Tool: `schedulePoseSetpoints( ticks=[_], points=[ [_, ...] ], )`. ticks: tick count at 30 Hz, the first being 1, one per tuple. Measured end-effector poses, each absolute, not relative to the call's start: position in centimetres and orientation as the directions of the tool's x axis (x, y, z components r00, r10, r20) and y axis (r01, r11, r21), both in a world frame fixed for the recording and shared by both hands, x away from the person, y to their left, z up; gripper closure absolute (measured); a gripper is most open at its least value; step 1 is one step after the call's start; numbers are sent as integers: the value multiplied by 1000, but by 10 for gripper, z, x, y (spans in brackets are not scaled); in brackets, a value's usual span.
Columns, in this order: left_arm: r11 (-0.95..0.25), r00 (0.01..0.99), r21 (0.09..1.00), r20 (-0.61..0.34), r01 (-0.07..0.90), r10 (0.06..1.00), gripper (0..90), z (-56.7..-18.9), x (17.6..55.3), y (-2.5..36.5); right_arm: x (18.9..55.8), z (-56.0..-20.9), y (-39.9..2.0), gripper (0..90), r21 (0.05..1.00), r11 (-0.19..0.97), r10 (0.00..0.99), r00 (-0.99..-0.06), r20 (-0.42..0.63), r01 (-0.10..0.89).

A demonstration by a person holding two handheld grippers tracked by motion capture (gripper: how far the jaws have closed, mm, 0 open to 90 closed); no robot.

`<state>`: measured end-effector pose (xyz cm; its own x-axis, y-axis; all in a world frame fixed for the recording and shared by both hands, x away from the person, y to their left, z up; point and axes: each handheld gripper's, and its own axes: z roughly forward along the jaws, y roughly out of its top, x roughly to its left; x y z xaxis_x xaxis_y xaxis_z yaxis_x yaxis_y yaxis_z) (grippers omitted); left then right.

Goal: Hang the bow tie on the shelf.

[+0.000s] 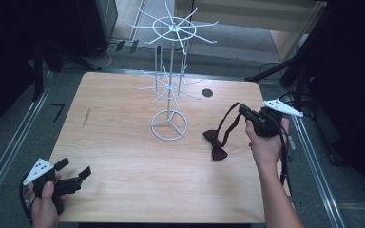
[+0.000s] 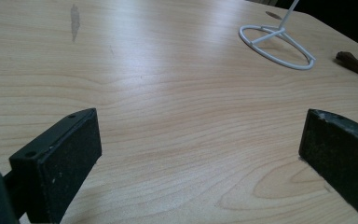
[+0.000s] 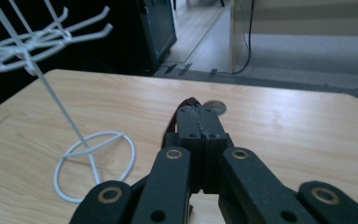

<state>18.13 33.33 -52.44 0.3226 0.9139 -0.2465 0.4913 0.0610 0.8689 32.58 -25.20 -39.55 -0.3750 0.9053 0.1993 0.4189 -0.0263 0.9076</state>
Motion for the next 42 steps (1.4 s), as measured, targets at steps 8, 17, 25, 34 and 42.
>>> schedulePoseSetpoints(
  ticks=[8,17,25,34,42],
  points=[
    [60,323,869,-246,491,914,0,-524,181,333,321,-375,-235,900,932,-40,891,-410,196,360],
    [60,323,869,-246,492,914,0,-524,181,333,322,-364,-219,900,939,-43,877,-438,199,342],
    [59,325,869,-246,492,913,0,-524,181,333,326,-358,-198,900,941,-44,857,-472,208,335],
    [60,326,869,-247,492,913,0,-524,181,334,330,-356,-180,900,940,-31,845,-493,207,341],
    [61,326,868,-249,493,912,0,-524,182,333,335,-349,-163,900,939,-24,840,-503,205,342]
  ],
)
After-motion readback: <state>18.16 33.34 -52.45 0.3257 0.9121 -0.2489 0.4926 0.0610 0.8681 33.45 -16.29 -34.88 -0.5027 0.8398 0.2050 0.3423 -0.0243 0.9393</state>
